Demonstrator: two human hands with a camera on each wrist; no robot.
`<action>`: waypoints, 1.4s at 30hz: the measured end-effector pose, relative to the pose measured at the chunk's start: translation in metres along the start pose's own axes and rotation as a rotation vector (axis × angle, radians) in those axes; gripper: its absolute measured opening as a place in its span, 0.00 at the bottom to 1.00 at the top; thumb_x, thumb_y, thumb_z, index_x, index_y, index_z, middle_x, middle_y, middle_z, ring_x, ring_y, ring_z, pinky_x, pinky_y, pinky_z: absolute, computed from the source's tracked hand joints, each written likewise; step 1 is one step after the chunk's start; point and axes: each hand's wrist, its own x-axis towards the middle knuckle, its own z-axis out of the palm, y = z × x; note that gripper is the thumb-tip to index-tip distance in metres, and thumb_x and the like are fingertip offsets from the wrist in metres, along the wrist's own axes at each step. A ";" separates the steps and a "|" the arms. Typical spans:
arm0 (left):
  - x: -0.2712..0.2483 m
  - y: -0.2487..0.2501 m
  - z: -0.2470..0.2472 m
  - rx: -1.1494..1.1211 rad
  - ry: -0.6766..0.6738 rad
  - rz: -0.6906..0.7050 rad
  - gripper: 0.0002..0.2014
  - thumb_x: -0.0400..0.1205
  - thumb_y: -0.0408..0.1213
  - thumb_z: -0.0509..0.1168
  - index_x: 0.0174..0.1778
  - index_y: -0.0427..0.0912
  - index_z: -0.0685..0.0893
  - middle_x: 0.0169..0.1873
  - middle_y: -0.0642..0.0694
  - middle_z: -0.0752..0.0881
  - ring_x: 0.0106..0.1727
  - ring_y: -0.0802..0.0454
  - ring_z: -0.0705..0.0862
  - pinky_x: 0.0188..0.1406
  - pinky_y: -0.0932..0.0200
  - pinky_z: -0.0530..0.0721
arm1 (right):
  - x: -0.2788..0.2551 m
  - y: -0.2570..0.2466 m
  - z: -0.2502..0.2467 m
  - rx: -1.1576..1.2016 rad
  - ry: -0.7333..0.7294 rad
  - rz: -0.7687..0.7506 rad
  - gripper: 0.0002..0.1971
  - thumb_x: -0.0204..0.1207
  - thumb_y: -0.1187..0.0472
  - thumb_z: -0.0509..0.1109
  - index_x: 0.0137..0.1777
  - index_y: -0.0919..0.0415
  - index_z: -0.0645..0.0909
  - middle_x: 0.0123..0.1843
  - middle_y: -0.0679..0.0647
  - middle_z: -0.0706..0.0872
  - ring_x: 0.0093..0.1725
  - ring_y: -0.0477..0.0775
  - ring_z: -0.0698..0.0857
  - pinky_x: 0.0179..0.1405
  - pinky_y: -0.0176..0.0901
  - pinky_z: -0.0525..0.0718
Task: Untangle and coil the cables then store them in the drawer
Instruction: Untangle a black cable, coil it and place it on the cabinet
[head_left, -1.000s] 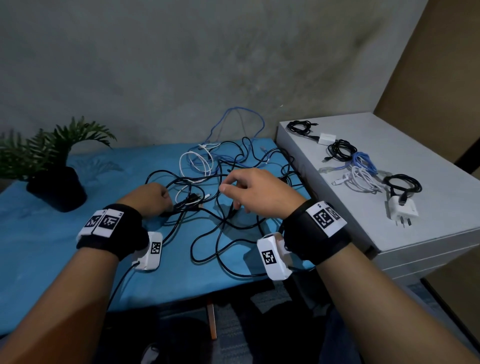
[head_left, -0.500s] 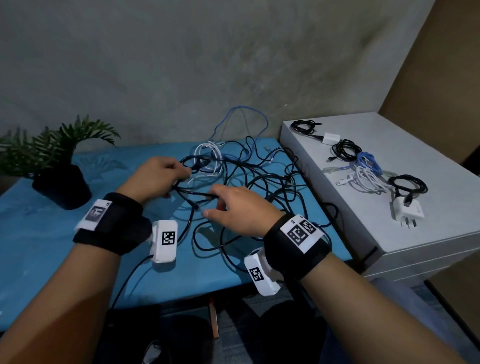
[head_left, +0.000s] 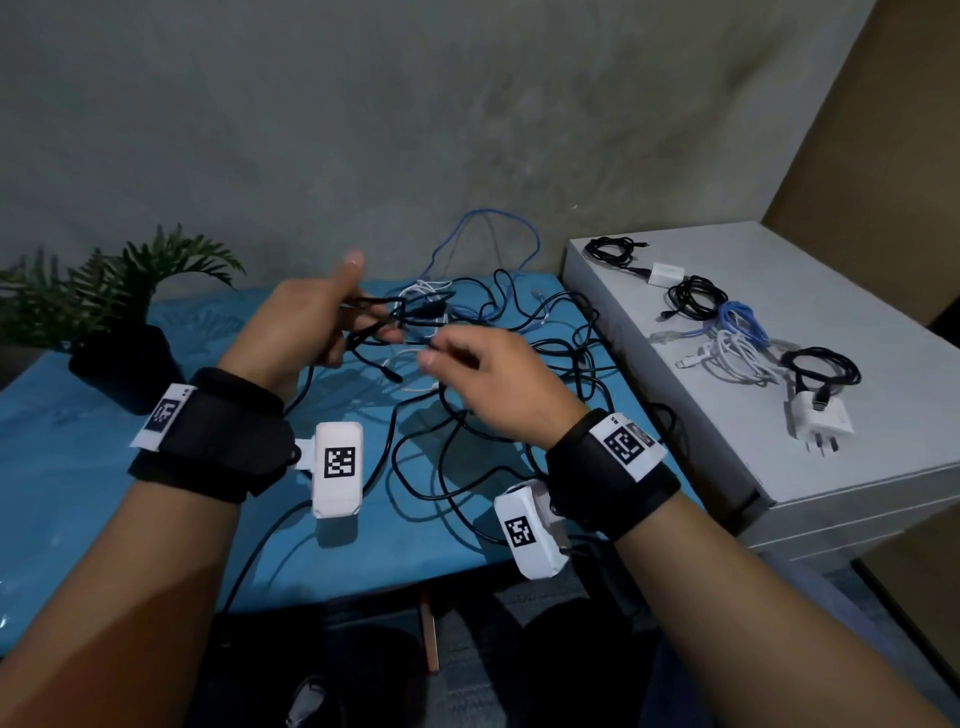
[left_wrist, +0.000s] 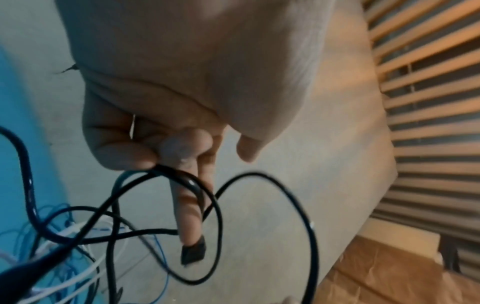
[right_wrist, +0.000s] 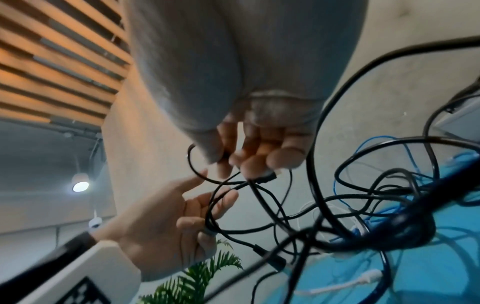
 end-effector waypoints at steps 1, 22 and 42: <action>0.001 0.001 -0.003 -0.075 -0.011 -0.022 0.28 0.87 0.63 0.56 0.41 0.42 0.86 0.42 0.38 0.94 0.21 0.51 0.67 0.26 0.58 0.69 | 0.000 -0.001 -0.004 0.052 0.079 0.011 0.15 0.88 0.52 0.66 0.41 0.58 0.80 0.31 0.51 0.76 0.33 0.51 0.76 0.35 0.48 0.73; -0.011 0.020 -0.016 -0.124 0.098 0.563 0.13 0.87 0.21 0.61 0.66 0.35 0.82 0.62 0.40 0.88 0.63 0.49 0.90 0.68 0.55 0.84 | 0.004 -0.003 -0.025 0.336 0.350 0.172 0.15 0.89 0.60 0.63 0.74 0.54 0.74 0.38 0.52 0.84 0.32 0.46 0.85 0.40 0.41 0.83; -0.030 0.028 0.009 0.132 -0.199 0.555 0.10 0.88 0.36 0.66 0.65 0.44 0.85 0.61 0.44 0.89 0.57 0.49 0.91 0.59 0.48 0.90 | 0.007 -0.010 -0.023 0.031 0.333 0.082 0.10 0.86 0.50 0.68 0.43 0.50 0.80 0.24 0.51 0.81 0.23 0.52 0.79 0.33 0.58 0.84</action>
